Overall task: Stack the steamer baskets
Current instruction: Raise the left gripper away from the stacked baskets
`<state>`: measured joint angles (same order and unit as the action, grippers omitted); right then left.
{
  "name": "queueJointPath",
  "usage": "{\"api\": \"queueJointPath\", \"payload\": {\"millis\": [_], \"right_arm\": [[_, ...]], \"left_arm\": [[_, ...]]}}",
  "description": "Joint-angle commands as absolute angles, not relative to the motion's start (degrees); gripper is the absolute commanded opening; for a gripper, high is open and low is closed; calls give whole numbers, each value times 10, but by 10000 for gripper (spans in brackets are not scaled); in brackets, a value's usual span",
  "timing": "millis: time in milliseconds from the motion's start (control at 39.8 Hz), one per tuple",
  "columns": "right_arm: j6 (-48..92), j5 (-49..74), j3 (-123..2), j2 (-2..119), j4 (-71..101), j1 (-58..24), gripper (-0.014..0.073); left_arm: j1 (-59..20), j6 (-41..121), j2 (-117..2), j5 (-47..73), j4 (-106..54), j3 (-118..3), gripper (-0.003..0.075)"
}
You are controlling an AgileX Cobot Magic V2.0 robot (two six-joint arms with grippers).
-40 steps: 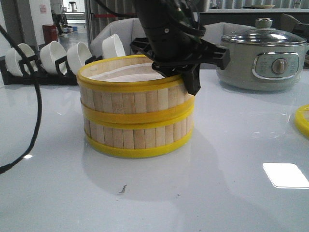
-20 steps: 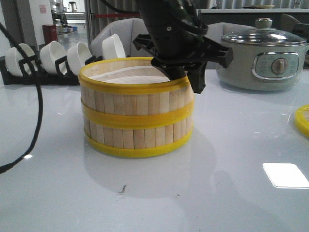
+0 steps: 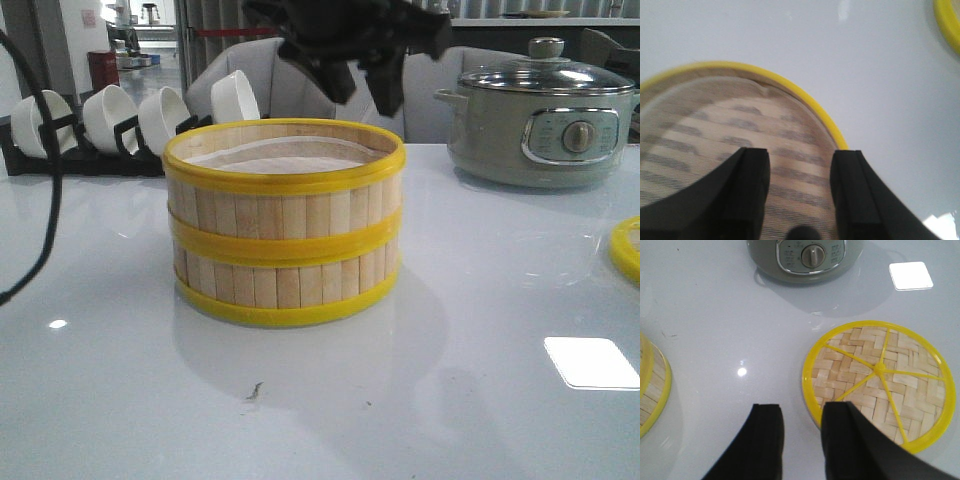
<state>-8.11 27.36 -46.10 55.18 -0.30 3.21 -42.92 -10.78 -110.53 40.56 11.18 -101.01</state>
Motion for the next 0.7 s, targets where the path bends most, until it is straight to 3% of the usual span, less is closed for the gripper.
{"api": "queueJointPath", "payload": {"millis": [0, 201, 502, 678], "right_arm": [[-74, 237, -481, 546, -12, 35, 316], [-74, 237, -481, 546, -12, 35, 316], [-74, 237, -481, 546, -12, 35, 316], [-74, 237, -481, 546, -12, 35, 316]], "left_arm": [[-401, -121, -1032, 382, 127, -1049, 314], [-316, -121, -958, 398, 130, -1059, 85], [-152, -121, -845, 459, 142, -1052, 86], [-102, -121, -755, 448, 142, -973, 86]]}}
